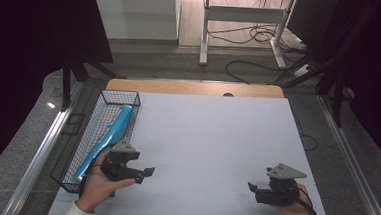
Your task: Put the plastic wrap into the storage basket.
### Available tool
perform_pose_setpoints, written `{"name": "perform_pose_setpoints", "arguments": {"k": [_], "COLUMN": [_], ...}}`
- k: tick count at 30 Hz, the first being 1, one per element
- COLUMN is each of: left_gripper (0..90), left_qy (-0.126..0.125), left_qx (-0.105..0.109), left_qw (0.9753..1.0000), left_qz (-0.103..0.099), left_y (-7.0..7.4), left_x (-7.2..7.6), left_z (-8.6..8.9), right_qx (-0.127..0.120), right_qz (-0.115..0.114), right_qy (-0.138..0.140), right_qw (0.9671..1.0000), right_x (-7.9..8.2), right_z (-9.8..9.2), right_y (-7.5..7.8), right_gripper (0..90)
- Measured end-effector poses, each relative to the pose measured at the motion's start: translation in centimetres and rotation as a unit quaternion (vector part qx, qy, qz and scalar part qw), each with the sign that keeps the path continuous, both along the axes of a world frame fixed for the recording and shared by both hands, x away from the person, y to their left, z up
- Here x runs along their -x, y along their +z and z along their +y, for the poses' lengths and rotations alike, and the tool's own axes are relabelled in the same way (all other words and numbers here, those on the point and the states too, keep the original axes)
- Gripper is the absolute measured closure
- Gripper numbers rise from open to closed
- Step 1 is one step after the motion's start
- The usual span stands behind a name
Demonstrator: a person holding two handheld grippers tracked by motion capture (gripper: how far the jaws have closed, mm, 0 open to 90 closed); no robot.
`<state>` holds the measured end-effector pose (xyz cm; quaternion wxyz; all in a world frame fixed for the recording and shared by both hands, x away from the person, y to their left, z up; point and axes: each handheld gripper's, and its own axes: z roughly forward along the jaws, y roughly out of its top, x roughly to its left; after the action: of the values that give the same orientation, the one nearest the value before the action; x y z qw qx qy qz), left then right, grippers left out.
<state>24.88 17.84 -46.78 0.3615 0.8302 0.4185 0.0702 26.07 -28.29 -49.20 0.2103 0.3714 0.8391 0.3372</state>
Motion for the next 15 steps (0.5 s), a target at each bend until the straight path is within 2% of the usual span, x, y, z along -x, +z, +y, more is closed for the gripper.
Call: {"name": "perform_pose_setpoints", "arguments": {"k": [2,3,5,8,15], "left_gripper": [20.2,20.1,20.1,20.2,20.2], "left_qy": [-0.014,-0.014,-0.011,-0.010,-0.011], "left_qx": [-0.006,-0.006,-0.025,-0.036,-0.030], "left_qw": [0.9999,0.9999,0.9996,0.9993,0.9995], "left_qz": [0.005,0.005,0.001,-0.005,-0.003], "left_y": [-0.7,-0.7,-1.0,-1.1,-1.1], "left_x": [0.4,0.4,0.5,0.7,0.8], "left_z": [-0.9,-0.9,-1.5,-1.9,-1.8], "right_qx": [0.002,0.002,0.002,0.002,0.002], "right_qz": [-0.001,-0.001,0.000,0.001,-0.002], "right_qy": [0.001,0.001,0.001,0.001,0.001], "right_qw": [1.0000,1.0000,1.0000,1.0000,1.0000], "right_x": [0.0,0.0,0.0,0.0,0.1], "right_z": [0.0,0.0,0.0,0.0,-0.1], "right_y": [0.0,0.0,0.0,-0.1,-0.1], "right_gripper": [17.3,17.3,17.3,17.3,17.3]}}
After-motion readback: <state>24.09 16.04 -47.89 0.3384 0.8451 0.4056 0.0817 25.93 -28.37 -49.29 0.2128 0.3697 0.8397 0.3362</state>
